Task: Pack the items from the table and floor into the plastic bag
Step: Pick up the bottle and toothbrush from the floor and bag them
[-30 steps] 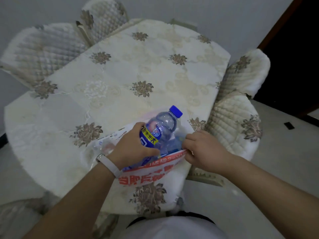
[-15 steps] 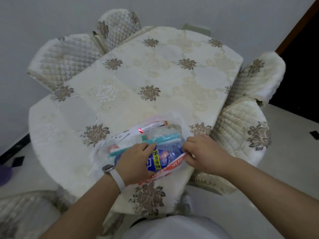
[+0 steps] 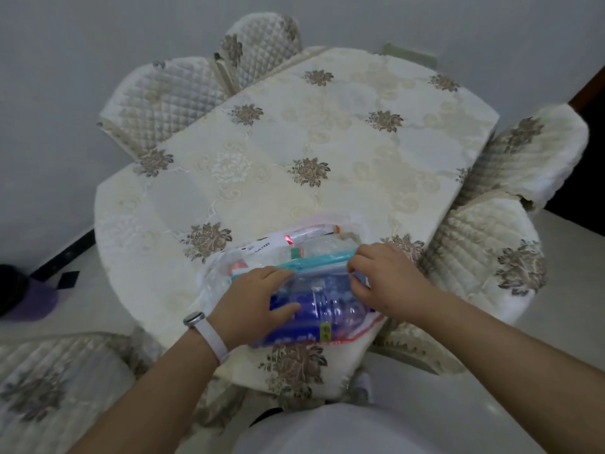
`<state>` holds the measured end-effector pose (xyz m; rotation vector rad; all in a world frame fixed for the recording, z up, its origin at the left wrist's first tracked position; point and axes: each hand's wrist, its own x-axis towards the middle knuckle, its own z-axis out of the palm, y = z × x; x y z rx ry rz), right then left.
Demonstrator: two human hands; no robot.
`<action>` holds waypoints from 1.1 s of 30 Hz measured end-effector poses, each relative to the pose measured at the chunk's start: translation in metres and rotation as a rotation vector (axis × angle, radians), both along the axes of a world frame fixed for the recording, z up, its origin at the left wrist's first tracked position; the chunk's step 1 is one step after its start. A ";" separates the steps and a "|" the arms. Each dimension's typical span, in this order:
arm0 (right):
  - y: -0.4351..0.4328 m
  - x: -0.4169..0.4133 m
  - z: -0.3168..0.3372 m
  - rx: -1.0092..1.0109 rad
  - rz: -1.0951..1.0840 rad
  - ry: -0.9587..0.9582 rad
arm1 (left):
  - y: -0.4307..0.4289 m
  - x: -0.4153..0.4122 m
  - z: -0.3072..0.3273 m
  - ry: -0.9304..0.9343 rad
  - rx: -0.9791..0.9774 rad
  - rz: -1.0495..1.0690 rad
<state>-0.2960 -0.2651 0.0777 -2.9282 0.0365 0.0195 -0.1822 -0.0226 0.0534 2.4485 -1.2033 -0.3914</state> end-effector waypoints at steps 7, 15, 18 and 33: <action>0.020 -0.034 -0.021 -0.015 -0.088 0.074 | 0.010 -0.033 -0.031 -0.095 0.003 -0.258; 0.039 -0.078 -0.052 0.019 0.005 0.311 | 0.028 -0.073 -0.074 0.061 0.118 -0.359; 0.041 -0.084 -0.061 0.054 0.011 0.319 | 0.025 -0.086 -0.072 0.215 0.191 -0.245; 0.016 -0.057 -0.066 0.558 -0.400 0.131 | 0.035 -0.106 -0.051 0.246 0.251 0.076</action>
